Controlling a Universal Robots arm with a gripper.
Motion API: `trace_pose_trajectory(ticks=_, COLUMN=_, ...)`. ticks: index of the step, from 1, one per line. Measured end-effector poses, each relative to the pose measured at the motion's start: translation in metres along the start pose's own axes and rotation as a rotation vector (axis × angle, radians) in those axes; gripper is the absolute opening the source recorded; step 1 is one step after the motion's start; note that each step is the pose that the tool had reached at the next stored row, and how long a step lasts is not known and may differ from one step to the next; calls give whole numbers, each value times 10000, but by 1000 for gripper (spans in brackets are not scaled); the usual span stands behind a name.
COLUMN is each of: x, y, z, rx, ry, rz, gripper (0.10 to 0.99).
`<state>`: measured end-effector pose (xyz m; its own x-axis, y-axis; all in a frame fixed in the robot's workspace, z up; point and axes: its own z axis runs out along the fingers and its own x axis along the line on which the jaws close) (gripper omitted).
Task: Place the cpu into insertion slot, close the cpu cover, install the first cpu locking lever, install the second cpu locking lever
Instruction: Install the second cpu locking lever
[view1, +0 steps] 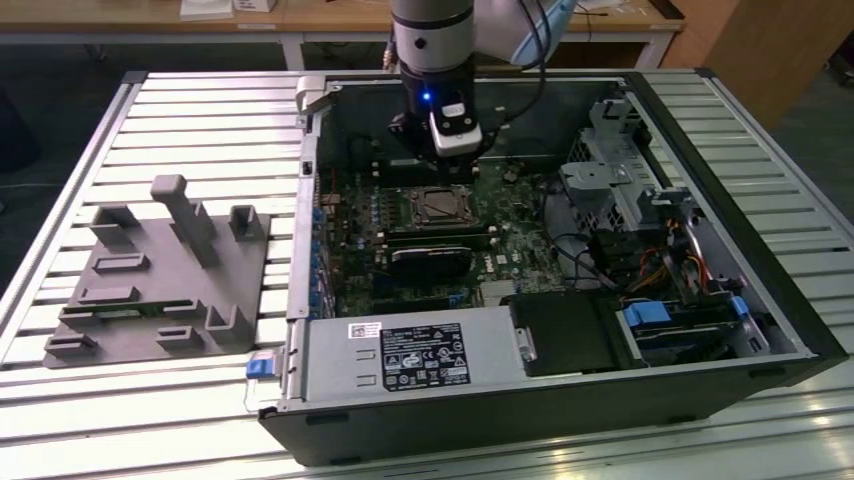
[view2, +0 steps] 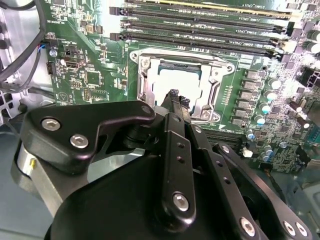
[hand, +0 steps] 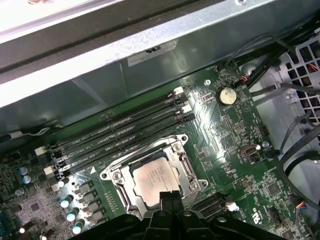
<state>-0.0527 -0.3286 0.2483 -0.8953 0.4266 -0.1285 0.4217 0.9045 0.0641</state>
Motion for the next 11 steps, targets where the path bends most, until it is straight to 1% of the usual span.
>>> trace_pose_trajectory(ticks=11, x=-19, y=-39, z=0, rx=0, ry=0, rz=0, gripper=106)
